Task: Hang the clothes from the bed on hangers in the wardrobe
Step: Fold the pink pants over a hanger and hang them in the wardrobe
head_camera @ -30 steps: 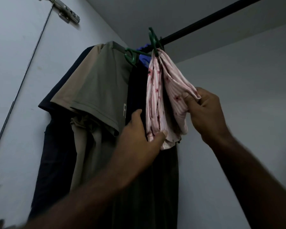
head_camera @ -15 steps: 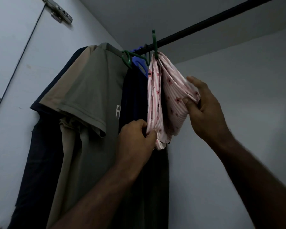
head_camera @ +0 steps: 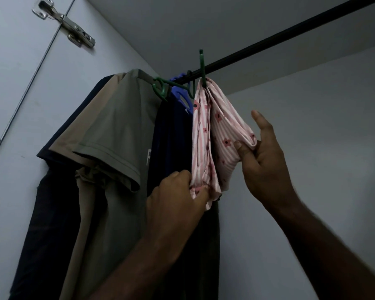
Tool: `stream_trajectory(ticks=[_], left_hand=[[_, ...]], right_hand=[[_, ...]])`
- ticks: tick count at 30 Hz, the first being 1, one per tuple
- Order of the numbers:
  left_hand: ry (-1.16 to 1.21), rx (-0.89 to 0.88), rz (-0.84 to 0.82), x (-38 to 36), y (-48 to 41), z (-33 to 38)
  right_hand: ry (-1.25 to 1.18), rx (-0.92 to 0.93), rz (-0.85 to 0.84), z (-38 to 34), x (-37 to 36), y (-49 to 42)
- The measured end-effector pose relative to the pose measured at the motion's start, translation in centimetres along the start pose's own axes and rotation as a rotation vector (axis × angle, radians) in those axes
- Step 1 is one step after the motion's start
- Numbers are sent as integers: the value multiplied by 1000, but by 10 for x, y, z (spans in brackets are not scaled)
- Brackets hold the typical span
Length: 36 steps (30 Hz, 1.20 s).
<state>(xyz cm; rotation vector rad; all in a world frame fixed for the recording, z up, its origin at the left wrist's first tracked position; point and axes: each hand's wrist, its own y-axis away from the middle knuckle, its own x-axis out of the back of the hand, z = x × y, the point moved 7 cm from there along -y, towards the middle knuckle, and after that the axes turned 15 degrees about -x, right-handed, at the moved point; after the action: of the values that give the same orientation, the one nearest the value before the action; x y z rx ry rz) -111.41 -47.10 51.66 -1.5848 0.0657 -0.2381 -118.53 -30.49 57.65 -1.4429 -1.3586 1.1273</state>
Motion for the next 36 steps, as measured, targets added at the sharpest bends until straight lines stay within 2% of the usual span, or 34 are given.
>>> stream_trajectory(ticks=[4,6,11,14,19,25,30,36], left_hand=[[126,44,75,1,2,-3],[212,81,62,2,3,2],[-50,52,-147,-8,-9,22],[-76,40,-91,-3,-12,17],[248,16,86,13,-13,3],[504,4,87,25,-26,3],[520,-54,96,34,-38,3],[474,-124,74,33,-39,3]], right_hand=[[-45,-36,79,2,10,-3],[-113,-76,61,4,12,-5],[-145,-62,-27,-4,5,-3],[-67,-18,-19,-10,5,1],[114,76,41,-13,17,15],[259,157,90,-16,12,51],[382,174,73,-15,-10,83],[209,126,131,-25,-4,66]])
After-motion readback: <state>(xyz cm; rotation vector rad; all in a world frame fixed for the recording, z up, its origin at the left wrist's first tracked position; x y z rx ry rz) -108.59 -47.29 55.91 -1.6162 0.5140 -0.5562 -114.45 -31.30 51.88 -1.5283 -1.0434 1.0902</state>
